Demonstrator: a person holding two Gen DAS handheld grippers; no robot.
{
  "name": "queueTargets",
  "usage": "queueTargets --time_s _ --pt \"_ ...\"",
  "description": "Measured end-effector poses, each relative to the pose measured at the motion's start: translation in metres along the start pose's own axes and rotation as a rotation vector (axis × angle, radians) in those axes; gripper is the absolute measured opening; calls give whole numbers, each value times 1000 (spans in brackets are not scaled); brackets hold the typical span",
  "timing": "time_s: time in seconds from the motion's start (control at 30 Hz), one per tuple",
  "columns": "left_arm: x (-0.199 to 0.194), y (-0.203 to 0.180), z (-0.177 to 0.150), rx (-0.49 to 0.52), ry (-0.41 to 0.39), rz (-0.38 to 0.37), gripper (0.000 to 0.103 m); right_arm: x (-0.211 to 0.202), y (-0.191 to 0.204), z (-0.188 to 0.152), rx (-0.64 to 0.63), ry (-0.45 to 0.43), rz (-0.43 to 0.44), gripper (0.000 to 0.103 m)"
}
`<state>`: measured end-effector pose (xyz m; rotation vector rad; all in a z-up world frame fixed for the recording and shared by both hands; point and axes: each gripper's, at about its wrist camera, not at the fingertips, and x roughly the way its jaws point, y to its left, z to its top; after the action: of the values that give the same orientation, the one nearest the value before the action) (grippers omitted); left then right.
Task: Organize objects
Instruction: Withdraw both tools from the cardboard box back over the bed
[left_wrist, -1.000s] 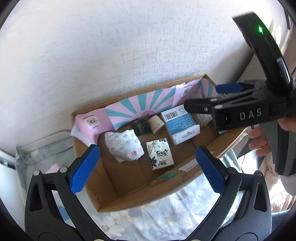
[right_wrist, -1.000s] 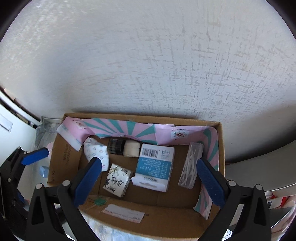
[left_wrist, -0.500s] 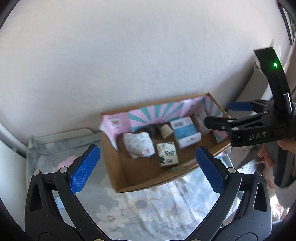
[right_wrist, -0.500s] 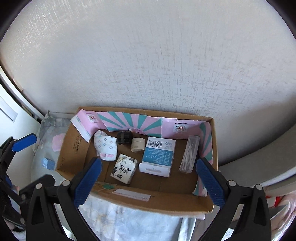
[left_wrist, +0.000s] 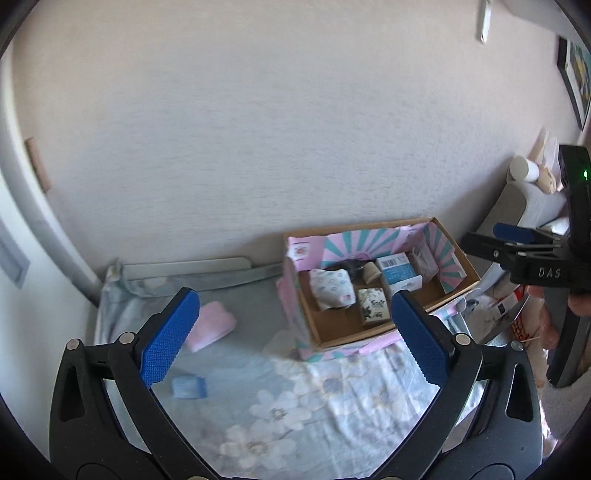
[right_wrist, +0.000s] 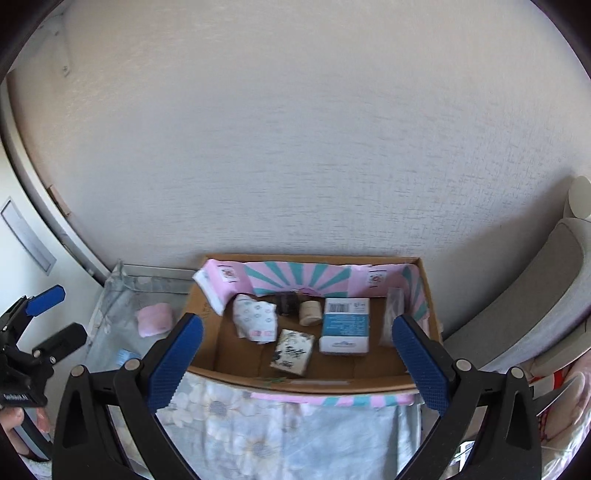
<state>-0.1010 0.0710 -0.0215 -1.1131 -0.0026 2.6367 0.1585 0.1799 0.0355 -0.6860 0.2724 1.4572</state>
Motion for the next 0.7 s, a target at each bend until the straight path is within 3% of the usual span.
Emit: queueTargets --time_s 0.33,0.7 --pt "-35 56 -21 -14 -27 22 103 -16 66 -18 -21 -59 25 102" --pt "-44 107 -52 -39 -2 25 103 -10 130 -43 -41 -70 51 102"
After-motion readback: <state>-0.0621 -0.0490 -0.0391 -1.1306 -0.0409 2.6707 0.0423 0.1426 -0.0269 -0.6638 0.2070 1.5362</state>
